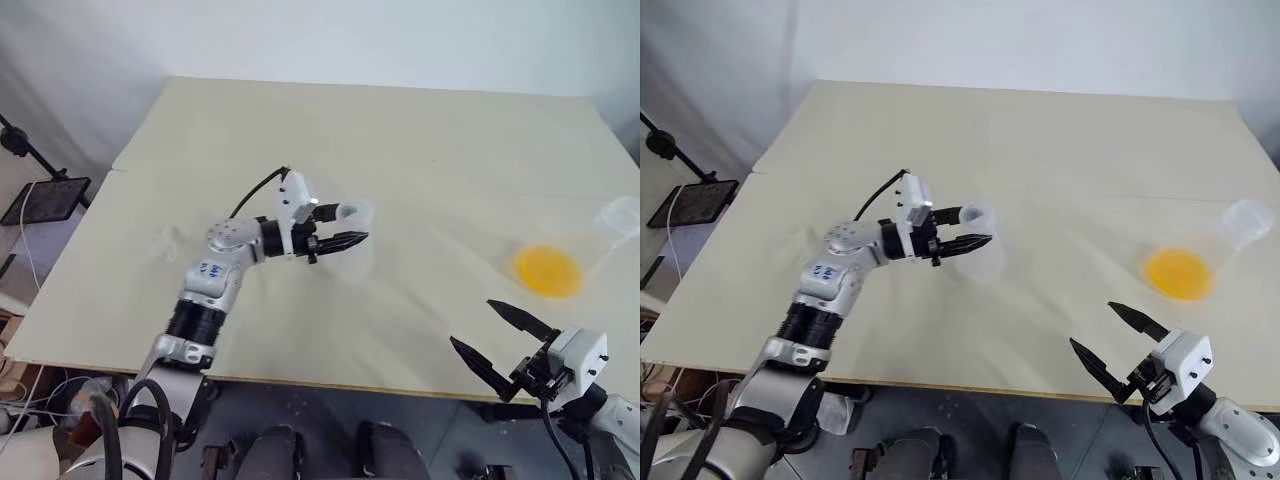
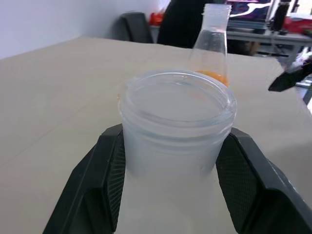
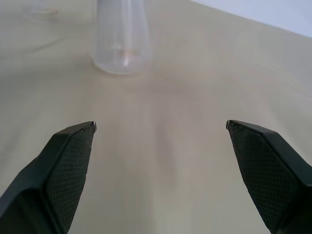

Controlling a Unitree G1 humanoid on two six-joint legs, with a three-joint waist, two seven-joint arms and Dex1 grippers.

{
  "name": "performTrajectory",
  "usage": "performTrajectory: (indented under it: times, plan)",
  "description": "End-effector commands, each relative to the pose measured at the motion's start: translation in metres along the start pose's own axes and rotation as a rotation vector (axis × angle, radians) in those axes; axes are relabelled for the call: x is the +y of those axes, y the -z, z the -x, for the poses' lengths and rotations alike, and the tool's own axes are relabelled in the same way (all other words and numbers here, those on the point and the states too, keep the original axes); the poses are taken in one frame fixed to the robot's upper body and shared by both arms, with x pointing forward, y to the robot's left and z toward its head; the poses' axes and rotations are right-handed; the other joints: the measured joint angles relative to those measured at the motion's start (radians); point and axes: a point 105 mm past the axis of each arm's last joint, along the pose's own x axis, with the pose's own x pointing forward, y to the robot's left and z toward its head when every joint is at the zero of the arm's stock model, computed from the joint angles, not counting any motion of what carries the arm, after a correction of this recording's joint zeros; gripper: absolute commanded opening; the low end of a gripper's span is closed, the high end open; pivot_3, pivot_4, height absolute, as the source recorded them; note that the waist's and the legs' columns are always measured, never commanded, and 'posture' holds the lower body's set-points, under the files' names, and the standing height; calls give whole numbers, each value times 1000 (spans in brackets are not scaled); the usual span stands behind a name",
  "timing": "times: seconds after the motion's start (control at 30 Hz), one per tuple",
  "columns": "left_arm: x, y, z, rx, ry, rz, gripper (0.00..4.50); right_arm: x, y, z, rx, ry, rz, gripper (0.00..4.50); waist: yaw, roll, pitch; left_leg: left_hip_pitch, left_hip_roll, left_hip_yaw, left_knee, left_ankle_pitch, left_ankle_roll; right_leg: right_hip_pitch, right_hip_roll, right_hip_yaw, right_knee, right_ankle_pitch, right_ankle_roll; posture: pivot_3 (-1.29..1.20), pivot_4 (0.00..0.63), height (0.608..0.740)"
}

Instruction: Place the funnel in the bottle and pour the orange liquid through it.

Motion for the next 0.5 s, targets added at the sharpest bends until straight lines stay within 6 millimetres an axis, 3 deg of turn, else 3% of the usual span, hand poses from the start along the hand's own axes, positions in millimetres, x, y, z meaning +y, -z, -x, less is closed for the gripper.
performTrajectory:
  times: [0.03, 0.17, 0.37, 0.5]
  plan:
    - [1, 2, -24, 25, 36, -98, 2312, 2, -15, 5, -48, 54, 51, 4500, -3, 0, 0, 0, 0, 0, 0, 0, 0, 0, 0, 0, 0, 0, 0, 0, 150, 740]
    - [-3, 6, -42, 30, 87, -99, 2312, 10, -17, 9, -53, 96, 51, 4500, -5, 0, 0, 0, 0, 1, 0, 0, 0, 0, 0, 0, 0, 0, 0, 0, 150, 740]
    - [-9, 4, -50, 10, 127, -115, 2312, 14, -17, 9, -57, 115, 52, 4500, -9, 0, 0, 0, 0, 1, 0, 0, 0, 0, 0, 1, 0, 0, 0, 0, 150, 740]
    - [-8, 3, -45, 7, 133, -109, 3575, 13, -18, 4, -70, 108, 54, 4500, -9, 0, 0, 0, 0, 1, 0, 0, 1, 0, -1, 1, 0, 0, 0, 0, 150, 740]
